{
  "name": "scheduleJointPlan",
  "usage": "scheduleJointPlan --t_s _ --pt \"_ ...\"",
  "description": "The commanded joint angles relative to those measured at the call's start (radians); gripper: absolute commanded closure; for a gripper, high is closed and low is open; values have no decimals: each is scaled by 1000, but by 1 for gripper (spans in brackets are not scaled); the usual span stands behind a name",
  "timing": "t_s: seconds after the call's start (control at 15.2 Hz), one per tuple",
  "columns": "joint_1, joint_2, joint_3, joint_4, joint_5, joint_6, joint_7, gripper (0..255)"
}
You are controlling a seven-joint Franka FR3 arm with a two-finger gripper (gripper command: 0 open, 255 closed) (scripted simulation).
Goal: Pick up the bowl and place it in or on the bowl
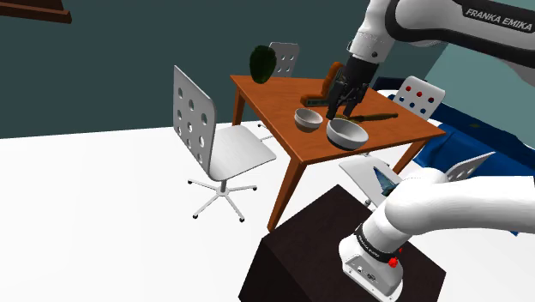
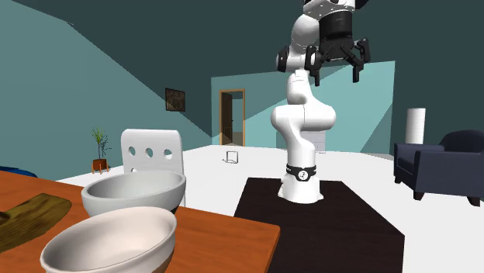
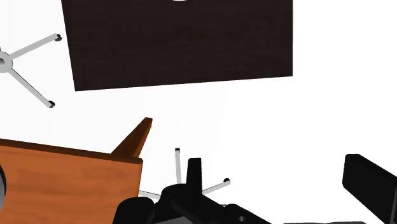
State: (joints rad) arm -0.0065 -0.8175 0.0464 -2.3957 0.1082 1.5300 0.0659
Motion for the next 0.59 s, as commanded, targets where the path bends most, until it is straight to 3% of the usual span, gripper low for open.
scheduleJointPlan --t_s 0.0,0.53 --pt "0 0 0 0 0 0 0 0" --pt "-47 229 -62 14 -94 188 -95 0"
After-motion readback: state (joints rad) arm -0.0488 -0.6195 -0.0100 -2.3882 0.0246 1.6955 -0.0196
